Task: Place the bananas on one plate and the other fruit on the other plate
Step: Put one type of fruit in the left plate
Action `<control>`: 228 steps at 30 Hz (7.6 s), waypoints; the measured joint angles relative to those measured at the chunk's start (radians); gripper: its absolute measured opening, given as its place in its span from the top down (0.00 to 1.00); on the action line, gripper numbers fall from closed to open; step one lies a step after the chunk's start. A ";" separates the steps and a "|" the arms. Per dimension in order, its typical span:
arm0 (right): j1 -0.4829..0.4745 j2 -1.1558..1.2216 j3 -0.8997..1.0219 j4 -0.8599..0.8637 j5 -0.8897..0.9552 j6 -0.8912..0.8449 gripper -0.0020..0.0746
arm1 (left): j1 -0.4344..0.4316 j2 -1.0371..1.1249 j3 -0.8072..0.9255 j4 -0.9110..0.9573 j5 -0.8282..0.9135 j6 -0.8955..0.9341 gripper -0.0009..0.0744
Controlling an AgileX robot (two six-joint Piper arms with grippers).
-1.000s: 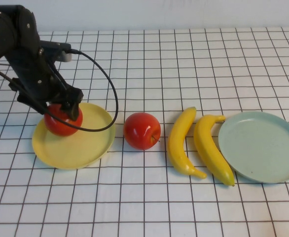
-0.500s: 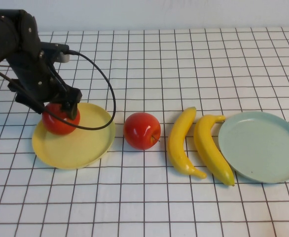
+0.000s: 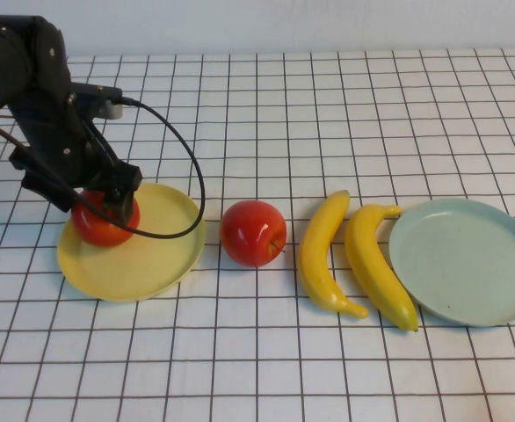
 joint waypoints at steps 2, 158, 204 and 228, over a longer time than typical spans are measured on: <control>0.000 0.000 0.000 0.000 0.000 0.000 1.00 | 0.001 0.000 -0.001 -0.011 0.000 0.007 0.13; 0.000 0.000 0.000 0.000 0.000 0.000 1.00 | -0.348 0.059 -0.248 -0.019 0.039 0.230 0.21; 0.000 -0.002 0.000 0.000 0.000 0.000 1.00 | -0.547 0.114 -0.219 0.052 0.041 0.057 0.10; 0.000 -0.005 0.000 0.000 0.000 0.000 1.00 | -0.422 0.059 -0.122 -0.030 0.041 0.123 0.10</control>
